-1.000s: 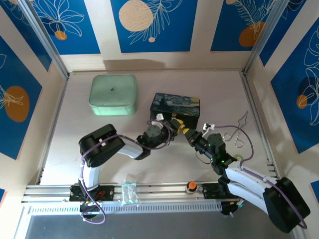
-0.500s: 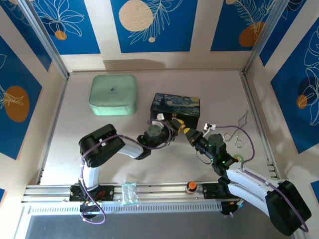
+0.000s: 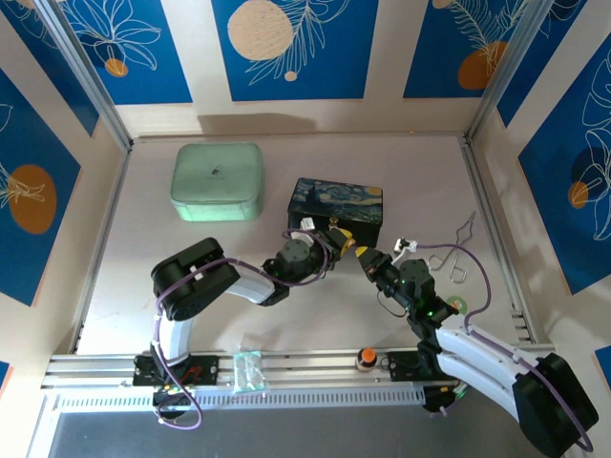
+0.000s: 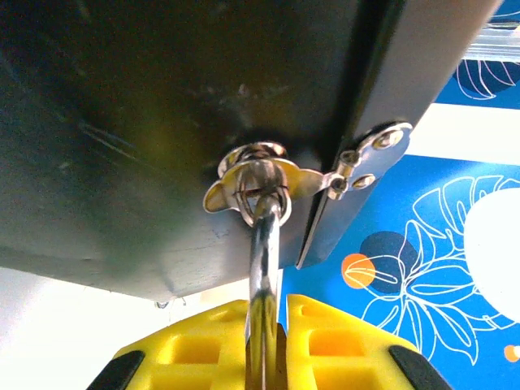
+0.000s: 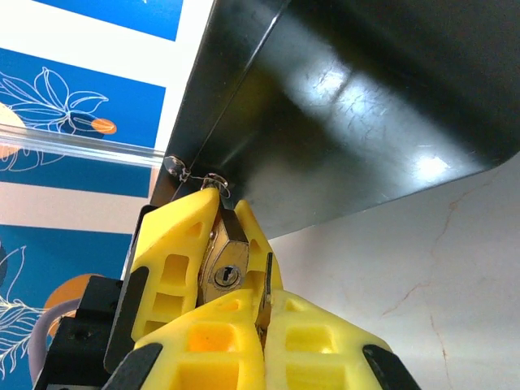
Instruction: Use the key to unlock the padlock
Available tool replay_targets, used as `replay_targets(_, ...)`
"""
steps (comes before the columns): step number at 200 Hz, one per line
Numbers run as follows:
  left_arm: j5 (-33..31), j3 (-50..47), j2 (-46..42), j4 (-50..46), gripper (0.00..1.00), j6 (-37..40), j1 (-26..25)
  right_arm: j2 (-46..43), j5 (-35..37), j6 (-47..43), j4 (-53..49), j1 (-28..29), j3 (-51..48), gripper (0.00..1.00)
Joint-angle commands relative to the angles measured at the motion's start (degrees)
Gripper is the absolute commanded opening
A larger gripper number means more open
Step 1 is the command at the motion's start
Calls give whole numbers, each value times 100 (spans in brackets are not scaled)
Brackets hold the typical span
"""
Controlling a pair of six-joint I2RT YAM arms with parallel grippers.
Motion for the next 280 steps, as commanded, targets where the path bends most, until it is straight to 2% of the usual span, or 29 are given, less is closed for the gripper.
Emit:
replay_targets(1,57,172,89,255,0,70,55,3,147,10,115,14,-127,0)
replay_targets(54,54,155,61,219,0,101,55,609,-80,-32,1028,-2,-89,0)
replay_targets(118,35,154,95,85,0,182,56,560,18,-73,756,101,-10,0)
replay_targets(161,45,131,38,133,0,208,46,1301,-63,-15,1739,129,-40,0)
replay_targets(221,-61,58,-190,-143,0,520,112,461,300,-105,586,173,-41,0)
replay_targets(280,29,98,-11,85,0,353,134,619,262,-171,1116,223,-84,0)
